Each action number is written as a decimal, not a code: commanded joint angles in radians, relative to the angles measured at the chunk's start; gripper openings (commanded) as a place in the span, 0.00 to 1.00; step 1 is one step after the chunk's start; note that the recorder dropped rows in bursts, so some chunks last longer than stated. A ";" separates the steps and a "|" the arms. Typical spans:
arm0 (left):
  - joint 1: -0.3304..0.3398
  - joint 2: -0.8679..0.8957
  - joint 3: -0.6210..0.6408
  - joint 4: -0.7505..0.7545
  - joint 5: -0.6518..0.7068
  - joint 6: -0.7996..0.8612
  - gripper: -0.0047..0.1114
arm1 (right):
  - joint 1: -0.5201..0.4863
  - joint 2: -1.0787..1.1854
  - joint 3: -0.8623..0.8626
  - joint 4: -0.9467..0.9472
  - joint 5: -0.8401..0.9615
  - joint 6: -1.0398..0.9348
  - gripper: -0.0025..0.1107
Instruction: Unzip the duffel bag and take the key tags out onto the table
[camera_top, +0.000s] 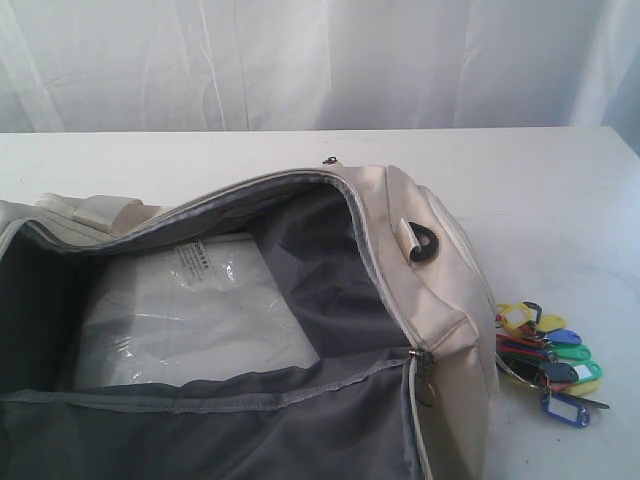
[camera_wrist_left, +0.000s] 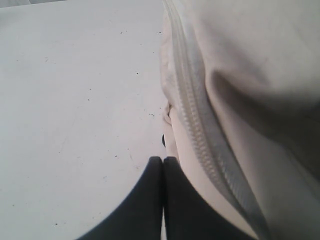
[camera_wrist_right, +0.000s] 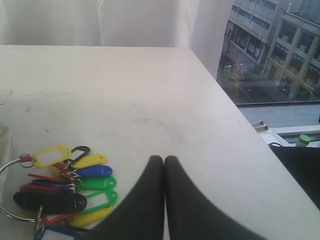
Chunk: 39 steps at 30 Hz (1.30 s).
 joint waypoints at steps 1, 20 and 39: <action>-0.006 -0.005 0.003 -0.010 0.001 -0.002 0.04 | -0.005 -0.006 0.005 0.004 0.028 0.008 0.02; -0.006 -0.005 0.003 -0.010 0.001 -0.002 0.04 | 0.169 -0.006 0.005 0.008 0.035 0.064 0.02; -0.006 -0.005 0.003 -0.010 0.001 -0.002 0.04 | 0.221 -0.006 0.005 0.020 0.035 0.109 0.02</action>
